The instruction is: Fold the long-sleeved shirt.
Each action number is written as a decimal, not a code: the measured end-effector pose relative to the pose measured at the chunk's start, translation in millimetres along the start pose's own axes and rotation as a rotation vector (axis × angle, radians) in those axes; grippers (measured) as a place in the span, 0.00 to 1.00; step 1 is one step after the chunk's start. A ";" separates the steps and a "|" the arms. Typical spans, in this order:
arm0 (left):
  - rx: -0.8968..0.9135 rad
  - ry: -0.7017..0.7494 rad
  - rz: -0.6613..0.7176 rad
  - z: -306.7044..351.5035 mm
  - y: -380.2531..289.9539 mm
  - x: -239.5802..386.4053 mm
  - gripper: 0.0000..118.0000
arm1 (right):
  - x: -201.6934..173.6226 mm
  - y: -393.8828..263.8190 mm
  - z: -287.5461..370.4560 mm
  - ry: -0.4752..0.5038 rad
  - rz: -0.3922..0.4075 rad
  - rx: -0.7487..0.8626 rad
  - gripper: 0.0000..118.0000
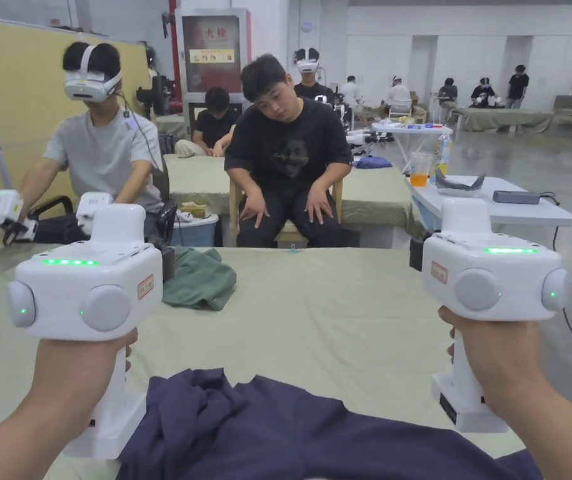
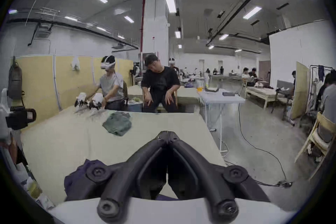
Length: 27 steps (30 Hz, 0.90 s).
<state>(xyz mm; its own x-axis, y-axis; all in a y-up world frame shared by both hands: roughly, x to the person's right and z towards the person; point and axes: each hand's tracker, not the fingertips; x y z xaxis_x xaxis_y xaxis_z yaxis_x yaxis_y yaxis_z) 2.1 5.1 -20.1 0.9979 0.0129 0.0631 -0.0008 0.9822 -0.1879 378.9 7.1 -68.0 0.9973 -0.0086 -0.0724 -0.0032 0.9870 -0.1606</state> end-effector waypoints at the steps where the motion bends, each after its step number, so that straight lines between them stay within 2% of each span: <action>1: -0.015 0.006 -0.004 0.3 -2.2 -2.7 0.03 | 0.1 -1.2 0.2 0.000 0.001 -0.002 0.08; 5: -0.061 -0.012 -0.041 6.0 -24.9 -17.1 0.03 | 1.0 -21.2 3.6 0.009 0.012 -0.022 0.08; 6: -0.074 0.007 -0.068 6.2 -34.3 -21.2 0.06 | 1.4 -27.7 5.6 0.010 0.029 -0.018 0.08; 7: -0.089 0.027 -0.066 5.9 -45.4 -25.6 0.26 | 1.4 -36.9 1.9 0.016 0.050 -0.026 0.08; 8: -0.131 0.028 -0.077 3.2 -58.0 -34.3 0.68 | 1.3 -43.4 0.2 0.016 0.064 -0.043 0.08; 9: -0.246 0.018 -0.062 -2.5 -73.1 -39.8 1.00 | 1.5 -50.1 -1.0 0.017 0.079 -0.064 0.08; 10: -0.136 -0.009 -0.060 4.8 -92.6 -40.7 1.00 | 2.1 -57.3 -1.9 0.018 0.086 -0.078 0.08; 12: -0.265 0.063 -0.045 -2.0 -111.6 -57.0 1.00 | 2.3 -70.2 -12.2 0.027 0.091 -0.104 0.08; 21: -0.608 0.020 0.006 -38.1 -230.0 -72.9 1.00 | -10.2 -120.2 -50.5 0.067 0.125 -0.239 0.08; 22: -0.609 0.022 -0.022 -43.9 -239.5 -71.1 0.99 | -12.0 -123.5 -53.4 0.070 0.131 -0.251 0.08; 23: -0.643 0.016 -0.019 -48.0 -247.3 -68.3 0.90 | -14.6 -129.5 -61.1 0.073 0.136 -0.264 0.08; 24: -0.706 -0.009 0.010 -58.9 -245.0 -78.6 0.63 | -17.3 -134.9 -68.1 0.082 0.144 -0.280 0.08; 25: -0.695 -0.028 0.024 -62.9 -241.8 -82.0 0.43 | -20.3 -139.9 -73.9 0.087 0.154 -0.296 0.08; 27: -0.755 -0.093 0.084 -62.8 -246.0 -80.5 0.20 | -27.4 -148.5 -85.9 0.097 0.178 -0.325 0.08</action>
<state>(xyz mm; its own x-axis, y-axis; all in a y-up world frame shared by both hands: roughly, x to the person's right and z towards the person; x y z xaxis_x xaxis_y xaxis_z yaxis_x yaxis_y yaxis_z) -74.0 -249.3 -40.5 0.9869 0.1304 0.0948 0.0010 0.5830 -0.8125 345.9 -153.0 -126.7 0.9677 0.1278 -0.2175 -0.2140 0.8723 -0.4397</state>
